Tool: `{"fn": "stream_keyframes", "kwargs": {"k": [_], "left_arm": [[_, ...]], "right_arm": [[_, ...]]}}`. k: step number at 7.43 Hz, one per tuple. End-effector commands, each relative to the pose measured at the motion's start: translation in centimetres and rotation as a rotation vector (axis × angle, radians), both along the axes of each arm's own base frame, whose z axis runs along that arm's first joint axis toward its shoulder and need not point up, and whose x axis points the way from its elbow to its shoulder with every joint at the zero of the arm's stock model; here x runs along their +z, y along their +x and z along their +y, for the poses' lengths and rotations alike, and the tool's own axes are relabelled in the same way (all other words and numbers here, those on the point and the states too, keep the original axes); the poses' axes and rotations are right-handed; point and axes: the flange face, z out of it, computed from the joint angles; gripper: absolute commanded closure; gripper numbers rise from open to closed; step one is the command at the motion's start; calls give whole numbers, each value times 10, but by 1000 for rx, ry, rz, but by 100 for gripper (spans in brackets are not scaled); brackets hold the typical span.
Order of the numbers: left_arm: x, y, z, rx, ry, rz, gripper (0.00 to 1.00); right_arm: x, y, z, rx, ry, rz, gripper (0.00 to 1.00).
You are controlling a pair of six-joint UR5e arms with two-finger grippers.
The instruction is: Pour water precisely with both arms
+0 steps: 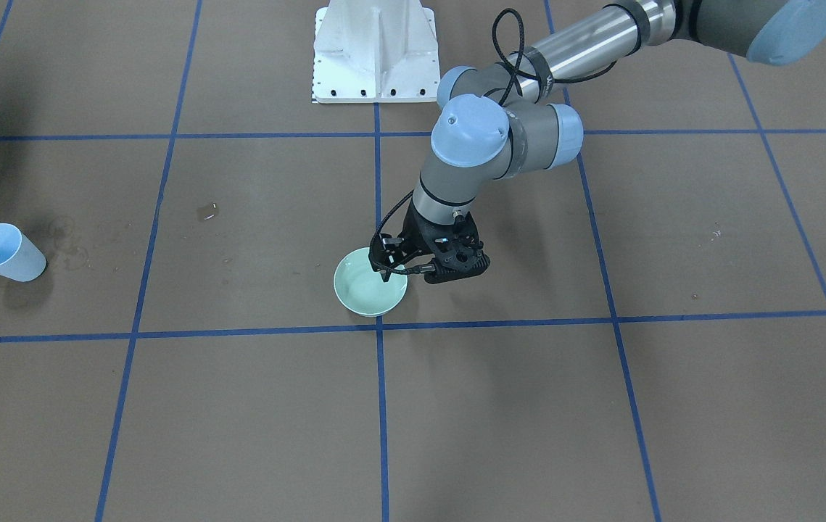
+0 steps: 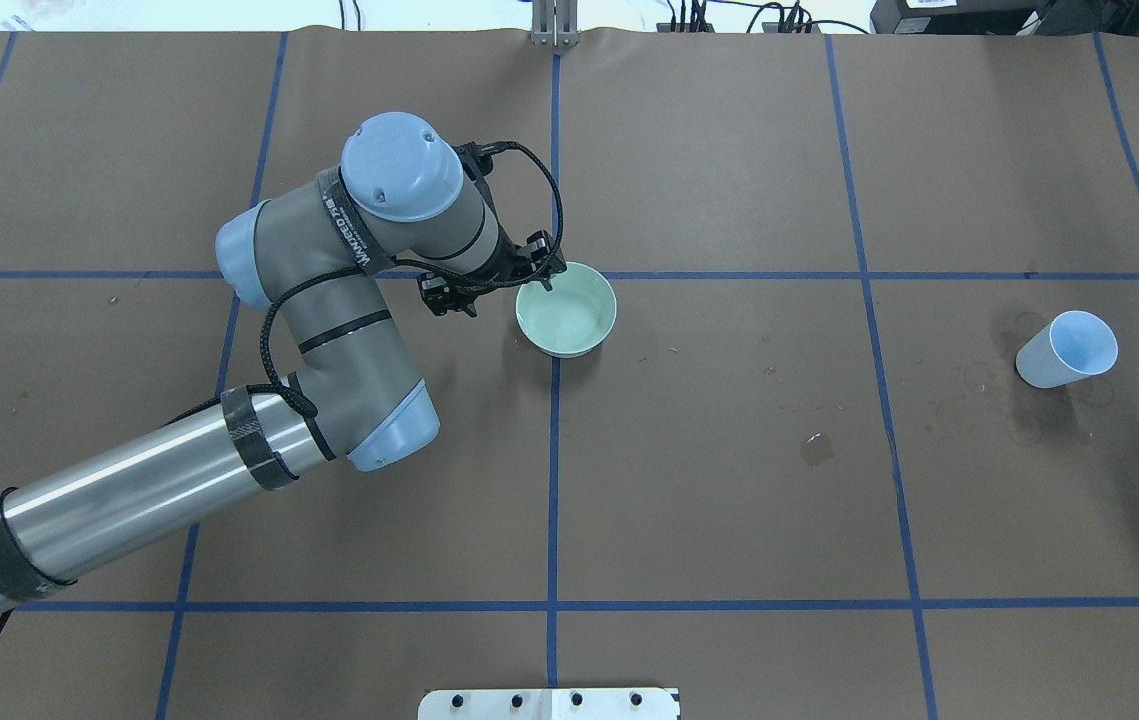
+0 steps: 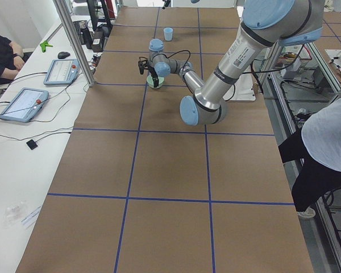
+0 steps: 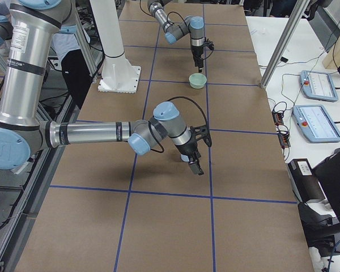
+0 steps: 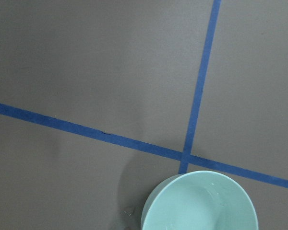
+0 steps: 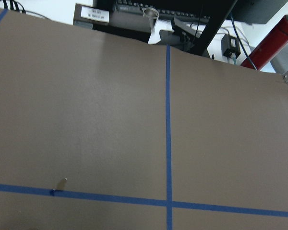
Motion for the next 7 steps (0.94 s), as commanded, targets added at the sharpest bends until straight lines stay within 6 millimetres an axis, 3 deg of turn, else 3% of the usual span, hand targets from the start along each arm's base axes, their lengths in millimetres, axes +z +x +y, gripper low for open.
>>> {"fn": "stream_keyframes", "kwargs": {"k": [1,3,4,5,6,7], "left_arm": [[5,15,7,32,11,-15,3],[13,26,5,54,21,-40,10],[12,28,4,54,21,-42,37],[10,30,3,57,22,-41,76],[12,33,5,76,41,-47,100],[12,33,5,104,83,-55,100]], "right_arm": [[22,42,-7,-130,-65,-44,1],[24,49,-1,-170,-98,-111,1],[22,50,0,-178,-100,-147,1],[23,50,0,-180,-101,-150,1],[23,50,0,-179,-100,-150,1],[23,50,0,-179,-102,-150,1]]}}
